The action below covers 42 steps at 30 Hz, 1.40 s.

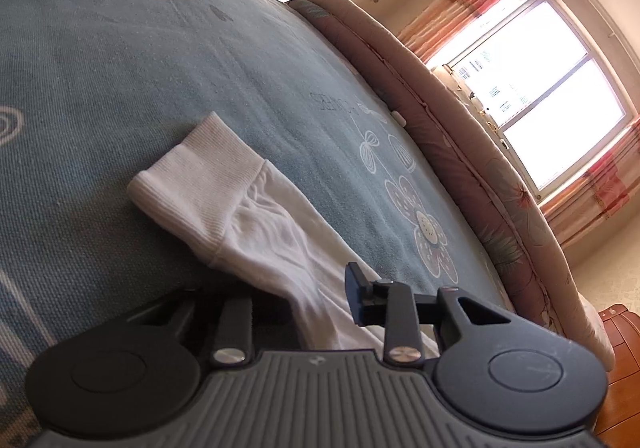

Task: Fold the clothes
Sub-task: 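Close the left gripper on the ribbed sleeve cuff, then lift the cuff up with the left gripper above the shirt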

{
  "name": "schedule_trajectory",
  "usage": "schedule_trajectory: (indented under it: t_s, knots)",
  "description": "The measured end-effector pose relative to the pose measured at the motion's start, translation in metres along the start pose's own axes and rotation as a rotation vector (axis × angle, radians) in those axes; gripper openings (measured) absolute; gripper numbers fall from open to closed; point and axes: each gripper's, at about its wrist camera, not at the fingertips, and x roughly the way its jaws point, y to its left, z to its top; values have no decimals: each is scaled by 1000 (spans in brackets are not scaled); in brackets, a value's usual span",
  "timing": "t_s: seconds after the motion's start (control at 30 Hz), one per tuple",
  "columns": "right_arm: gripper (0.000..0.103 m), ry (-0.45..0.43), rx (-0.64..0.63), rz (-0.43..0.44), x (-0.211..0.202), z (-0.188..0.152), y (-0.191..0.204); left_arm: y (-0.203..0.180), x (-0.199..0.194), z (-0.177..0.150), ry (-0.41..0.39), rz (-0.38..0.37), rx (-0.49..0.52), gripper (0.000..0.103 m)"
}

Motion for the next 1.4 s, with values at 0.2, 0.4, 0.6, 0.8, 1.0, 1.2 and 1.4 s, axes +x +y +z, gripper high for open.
schedule_trajectory:
  t_s: [0.2,0.4,0.6,0.8,1.0,1.2,1.4]
  knots:
    - [103,3,1,-2,-1,-1,0,10,1,3,23,15,-34,9]
    - [103,5,-7,-8,-1,-1,1,-4,4,12,68,80,-16,8]
    - [103,-9,-4,8,-8,-2,0,-42,6,20,127,216,147,6]
    - [103,-41,7,13,-18,-6,-6,-84,-3,26,111,165,214,6]
    - [103,-73,26,24,-27,-12,-14,-135,-14,22,124,70,252,6]
    - [103,-107,47,29,-37,-19,-23,-187,-22,2,163,-35,294,6]
    - [103,-135,55,46,-44,-22,-31,-239,-26,-24,200,-85,379,6]
